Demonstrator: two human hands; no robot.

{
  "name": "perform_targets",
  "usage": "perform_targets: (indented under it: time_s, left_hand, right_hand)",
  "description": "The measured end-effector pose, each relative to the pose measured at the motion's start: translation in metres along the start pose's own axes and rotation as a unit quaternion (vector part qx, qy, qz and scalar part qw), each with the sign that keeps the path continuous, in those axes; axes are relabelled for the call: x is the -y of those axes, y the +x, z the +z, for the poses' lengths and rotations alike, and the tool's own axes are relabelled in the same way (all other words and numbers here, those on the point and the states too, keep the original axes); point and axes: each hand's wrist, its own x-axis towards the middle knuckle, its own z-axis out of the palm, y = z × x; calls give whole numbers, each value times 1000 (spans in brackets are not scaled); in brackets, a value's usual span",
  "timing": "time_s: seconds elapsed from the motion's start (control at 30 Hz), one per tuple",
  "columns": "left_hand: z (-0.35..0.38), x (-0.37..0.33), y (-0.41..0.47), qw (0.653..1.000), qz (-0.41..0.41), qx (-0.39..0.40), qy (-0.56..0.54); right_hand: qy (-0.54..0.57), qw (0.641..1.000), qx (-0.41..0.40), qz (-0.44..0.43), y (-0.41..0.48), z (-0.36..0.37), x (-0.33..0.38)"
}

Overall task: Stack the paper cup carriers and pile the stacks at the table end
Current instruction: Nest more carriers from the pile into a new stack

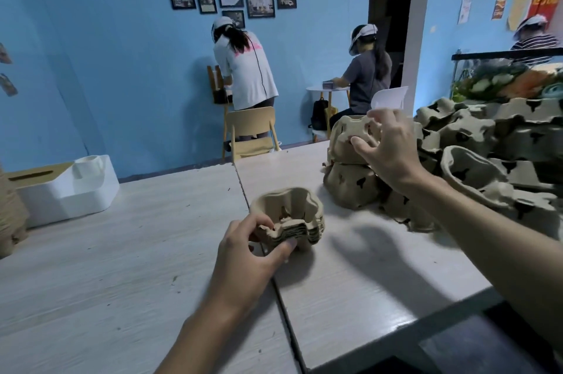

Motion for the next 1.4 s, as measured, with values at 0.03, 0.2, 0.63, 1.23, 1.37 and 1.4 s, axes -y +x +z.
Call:
perform_targets:
  time_s: [0.03,0.2,0.63,1.23,1.37,1.4]
  left_hand:
    - [4,-1,0,1000,-4,-2,-3]
    - [13,-5,-1,999,-10,1,-31]
    - [12,7,2,999,2,10,-52]
    - [-2,14,-1,999,14,4,-30]
    - [-2,15,0,1000,10,4,-27]
    - [-2,16,1,1000,10,4,-27]
  right_hand:
    - [-36,999,4,-4,6,-2,-3]
    - [-94,992,78,5,28,3,-14]
    - [-100,985,116,-82,19,8,-13]
    - [-35,950,186,-246,-89,-3,37]
    - [106,978,158,-81,-101,9,35]
    - [108,981,157,-47,-105,8,35]
